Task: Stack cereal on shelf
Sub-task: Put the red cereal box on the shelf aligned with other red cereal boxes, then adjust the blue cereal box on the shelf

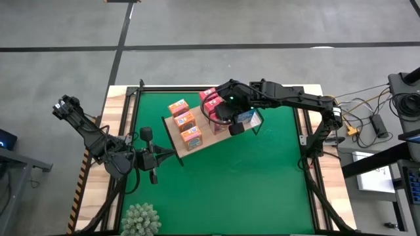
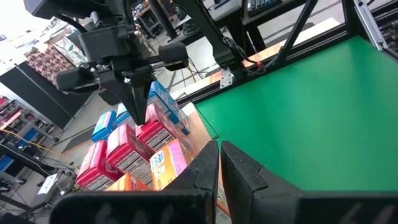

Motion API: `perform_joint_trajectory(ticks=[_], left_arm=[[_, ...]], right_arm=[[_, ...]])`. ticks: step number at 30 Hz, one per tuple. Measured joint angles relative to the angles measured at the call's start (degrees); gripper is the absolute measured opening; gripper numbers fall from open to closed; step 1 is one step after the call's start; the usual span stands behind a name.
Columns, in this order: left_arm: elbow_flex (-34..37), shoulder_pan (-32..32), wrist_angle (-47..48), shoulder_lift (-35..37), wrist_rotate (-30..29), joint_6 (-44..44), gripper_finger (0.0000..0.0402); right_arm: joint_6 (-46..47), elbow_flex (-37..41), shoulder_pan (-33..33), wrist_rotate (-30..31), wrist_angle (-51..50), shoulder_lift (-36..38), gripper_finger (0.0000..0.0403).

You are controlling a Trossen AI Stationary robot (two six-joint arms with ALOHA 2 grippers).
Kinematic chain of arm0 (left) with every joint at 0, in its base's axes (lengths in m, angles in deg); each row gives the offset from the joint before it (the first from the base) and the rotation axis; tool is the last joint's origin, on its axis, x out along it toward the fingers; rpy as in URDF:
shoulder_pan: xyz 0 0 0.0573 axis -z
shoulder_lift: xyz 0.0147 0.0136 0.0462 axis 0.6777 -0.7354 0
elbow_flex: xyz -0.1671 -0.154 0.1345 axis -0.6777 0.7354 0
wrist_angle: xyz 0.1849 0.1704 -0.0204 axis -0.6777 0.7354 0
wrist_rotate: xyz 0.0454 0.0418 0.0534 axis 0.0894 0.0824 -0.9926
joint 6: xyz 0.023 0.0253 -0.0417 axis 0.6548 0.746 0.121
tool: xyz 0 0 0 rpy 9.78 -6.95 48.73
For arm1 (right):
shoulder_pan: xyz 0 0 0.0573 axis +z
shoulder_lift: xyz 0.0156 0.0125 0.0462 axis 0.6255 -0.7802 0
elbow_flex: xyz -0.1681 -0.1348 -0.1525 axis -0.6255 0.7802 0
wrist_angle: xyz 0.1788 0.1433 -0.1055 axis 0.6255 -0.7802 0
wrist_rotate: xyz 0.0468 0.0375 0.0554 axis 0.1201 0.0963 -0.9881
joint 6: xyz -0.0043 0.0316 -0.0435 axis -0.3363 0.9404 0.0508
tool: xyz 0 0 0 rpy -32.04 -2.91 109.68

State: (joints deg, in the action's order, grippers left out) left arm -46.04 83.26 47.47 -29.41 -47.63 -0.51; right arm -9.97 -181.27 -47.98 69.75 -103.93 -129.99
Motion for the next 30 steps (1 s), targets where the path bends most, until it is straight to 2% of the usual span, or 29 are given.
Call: perform_joint_trajectory(ticks=[11, 23, 30], left_arm=[[0.00, 0.00, -0.05, 0.00, 0.00, 0.00, 0.0001], [0.00, 0.00, -0.18, 0.00, 0.00, 0.00, 0.0001], [0.00, 0.00, -0.24, 0.00, 0.00, 0.00, 0.0001]], right_arm=[[0.76, 0.11, 0.00, 0.11, 0.29, 1.49, 0.0012], [2.27, 0.11, -0.10, 0.11, -0.99, 6.39, 0.0012], [4.19, 0.50, -3.50, 0.11, -2.64, 8.48, 0.0012]])
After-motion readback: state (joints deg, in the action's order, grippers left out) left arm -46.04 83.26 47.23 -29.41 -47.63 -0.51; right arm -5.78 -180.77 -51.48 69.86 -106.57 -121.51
